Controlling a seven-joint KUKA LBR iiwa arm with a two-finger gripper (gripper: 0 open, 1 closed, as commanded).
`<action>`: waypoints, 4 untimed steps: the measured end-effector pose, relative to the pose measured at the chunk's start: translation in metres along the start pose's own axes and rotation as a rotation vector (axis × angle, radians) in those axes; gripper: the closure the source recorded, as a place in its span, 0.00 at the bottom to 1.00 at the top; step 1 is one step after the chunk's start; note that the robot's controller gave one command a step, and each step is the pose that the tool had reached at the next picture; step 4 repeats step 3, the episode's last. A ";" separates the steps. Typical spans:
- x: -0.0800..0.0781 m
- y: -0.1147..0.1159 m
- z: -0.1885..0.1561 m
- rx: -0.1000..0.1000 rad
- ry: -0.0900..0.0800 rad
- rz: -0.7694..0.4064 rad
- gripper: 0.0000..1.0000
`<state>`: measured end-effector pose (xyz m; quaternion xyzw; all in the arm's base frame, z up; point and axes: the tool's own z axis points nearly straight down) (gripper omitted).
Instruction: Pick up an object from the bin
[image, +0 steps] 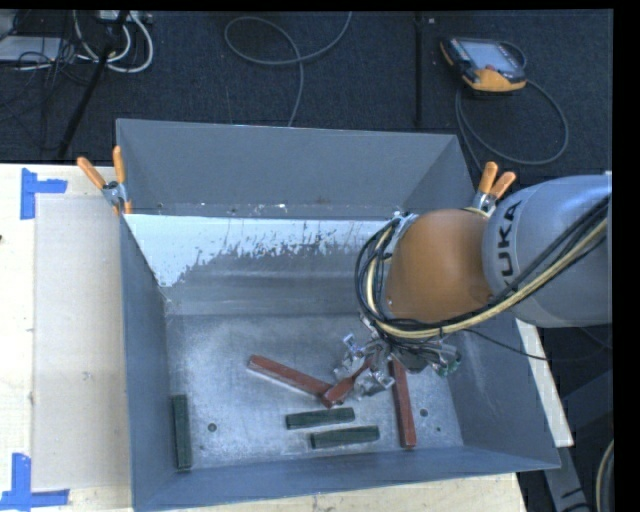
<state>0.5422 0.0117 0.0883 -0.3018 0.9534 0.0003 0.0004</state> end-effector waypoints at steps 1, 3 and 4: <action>0.000 0.001 -0.011 -0.003 0.003 0.001 1.00; 0.000 0.001 -0.054 -0.003 0.003 0.001 1.00; 0.000 0.001 -0.054 -0.003 0.003 0.001 1.00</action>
Offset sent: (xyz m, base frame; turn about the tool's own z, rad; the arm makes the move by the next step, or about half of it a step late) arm 0.0000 0.0000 0.0188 0.0000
